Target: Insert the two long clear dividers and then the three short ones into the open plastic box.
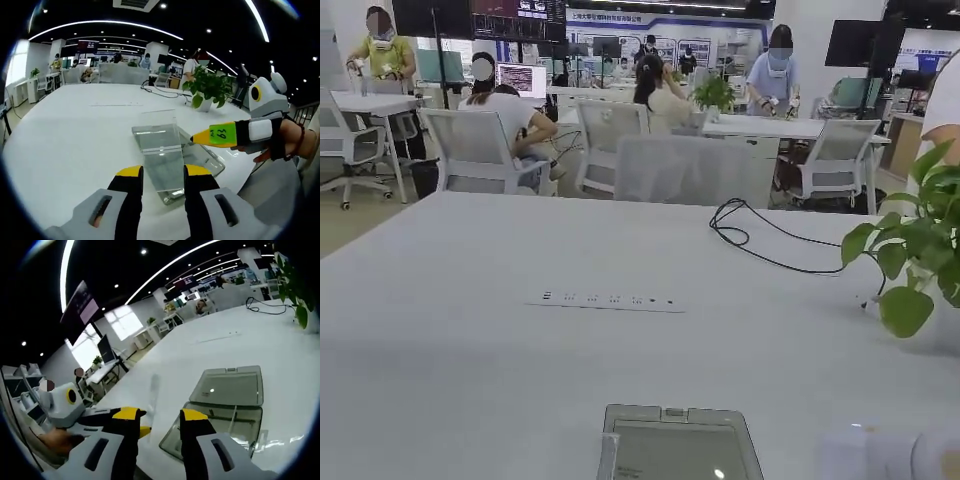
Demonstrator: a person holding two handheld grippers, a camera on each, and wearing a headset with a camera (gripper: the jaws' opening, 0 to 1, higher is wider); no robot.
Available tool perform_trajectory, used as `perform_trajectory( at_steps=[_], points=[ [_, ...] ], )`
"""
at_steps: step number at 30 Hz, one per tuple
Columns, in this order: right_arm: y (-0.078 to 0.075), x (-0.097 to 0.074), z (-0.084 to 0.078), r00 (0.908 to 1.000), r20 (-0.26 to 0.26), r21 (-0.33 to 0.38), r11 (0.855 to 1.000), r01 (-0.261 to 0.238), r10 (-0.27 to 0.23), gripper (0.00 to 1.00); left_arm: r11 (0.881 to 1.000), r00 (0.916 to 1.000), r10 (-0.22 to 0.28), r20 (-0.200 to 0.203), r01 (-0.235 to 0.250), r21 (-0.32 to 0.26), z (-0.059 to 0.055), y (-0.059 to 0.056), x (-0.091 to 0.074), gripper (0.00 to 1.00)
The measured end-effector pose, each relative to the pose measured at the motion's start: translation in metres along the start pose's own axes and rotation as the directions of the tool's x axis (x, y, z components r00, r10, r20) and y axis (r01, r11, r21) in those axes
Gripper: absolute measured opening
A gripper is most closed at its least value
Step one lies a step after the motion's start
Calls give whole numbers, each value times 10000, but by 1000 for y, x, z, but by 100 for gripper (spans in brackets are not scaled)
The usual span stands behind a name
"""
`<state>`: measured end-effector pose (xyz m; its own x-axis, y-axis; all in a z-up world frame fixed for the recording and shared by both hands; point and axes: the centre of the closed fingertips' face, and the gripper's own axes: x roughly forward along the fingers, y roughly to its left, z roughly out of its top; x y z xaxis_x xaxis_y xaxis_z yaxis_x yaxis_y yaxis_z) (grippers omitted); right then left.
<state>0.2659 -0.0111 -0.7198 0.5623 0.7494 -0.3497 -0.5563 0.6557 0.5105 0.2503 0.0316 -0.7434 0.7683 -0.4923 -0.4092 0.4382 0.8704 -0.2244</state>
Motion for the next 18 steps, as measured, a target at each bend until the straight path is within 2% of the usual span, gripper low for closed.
perform_trajectory(
  at_steps=[3,10,18],
  points=[
    [2,2,-1,10000,1,106,9999,-59,59,30,9999,9999,-120,54,120,-14,2,-4,0,30],
    [7,5,-4,9997,43,408,9989,-243,241,24,9975,9983,-521,269,533,-463,9,-13,0,30],
    [9,7,-2,9993,198,599,9977,-315,303,16,9949,9963,-807,292,824,-590,10,-21,0,30]
  ],
)
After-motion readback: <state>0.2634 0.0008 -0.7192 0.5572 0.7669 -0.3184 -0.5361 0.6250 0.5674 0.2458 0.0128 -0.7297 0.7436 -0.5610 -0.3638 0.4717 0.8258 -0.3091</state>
